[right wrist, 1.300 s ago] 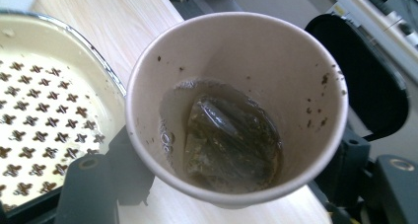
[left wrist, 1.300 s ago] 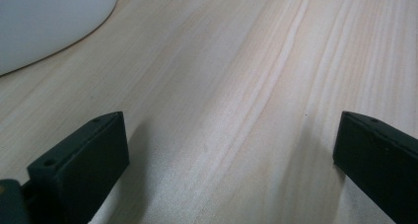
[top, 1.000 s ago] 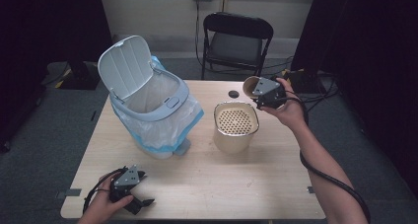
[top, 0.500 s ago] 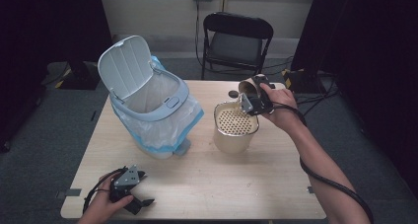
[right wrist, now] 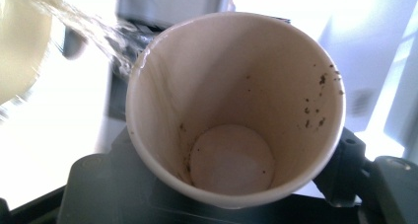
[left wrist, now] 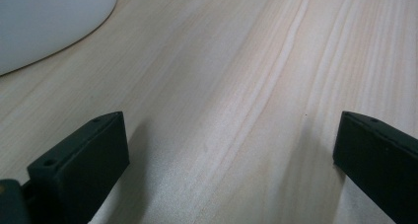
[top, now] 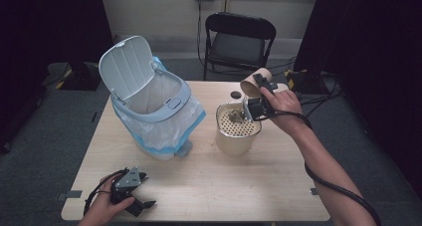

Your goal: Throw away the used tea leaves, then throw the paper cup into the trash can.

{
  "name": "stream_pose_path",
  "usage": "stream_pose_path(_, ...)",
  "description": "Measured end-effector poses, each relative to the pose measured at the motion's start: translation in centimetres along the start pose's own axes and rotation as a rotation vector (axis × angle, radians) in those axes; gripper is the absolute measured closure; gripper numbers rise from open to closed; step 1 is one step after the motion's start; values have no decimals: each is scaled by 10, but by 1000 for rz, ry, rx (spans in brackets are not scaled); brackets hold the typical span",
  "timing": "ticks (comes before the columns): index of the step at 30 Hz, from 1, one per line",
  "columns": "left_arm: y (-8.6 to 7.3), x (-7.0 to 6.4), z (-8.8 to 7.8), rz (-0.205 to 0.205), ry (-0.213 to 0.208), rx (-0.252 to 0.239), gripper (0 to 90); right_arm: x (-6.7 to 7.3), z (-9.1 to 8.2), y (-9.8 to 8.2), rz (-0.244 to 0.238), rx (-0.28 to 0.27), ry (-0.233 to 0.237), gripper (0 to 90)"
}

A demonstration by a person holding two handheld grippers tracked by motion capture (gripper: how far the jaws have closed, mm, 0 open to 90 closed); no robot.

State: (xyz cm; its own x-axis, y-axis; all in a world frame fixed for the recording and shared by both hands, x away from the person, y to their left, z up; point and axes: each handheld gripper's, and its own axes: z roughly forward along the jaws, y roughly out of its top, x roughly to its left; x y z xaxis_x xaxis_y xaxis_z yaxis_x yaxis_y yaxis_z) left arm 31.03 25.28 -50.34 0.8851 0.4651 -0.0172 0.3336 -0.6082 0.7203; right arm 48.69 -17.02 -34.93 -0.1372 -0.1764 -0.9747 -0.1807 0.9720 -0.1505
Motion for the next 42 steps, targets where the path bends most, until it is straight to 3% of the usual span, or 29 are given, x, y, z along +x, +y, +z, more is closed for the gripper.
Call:
stream_pose_path(5,0,0,0,0,0,0,0,-9,6,-13,399,-33,267,306)
stream_pose_path(8,0,0,0,-1,1,0,0,-11,11,-25,610,-48,384,305)
stream_pose_path(13,0,0,0,-3,1,-2,0,-13,14,-35,780,-79,484,301)
stream_pose_path(21,0,0,0,-3,1,-2,0,-17,16,-43,943,-111,596,300)
stream_pose_path(42,0,0,0,-3,1,-2,0,-27,13,-35,948,-136,631,298)
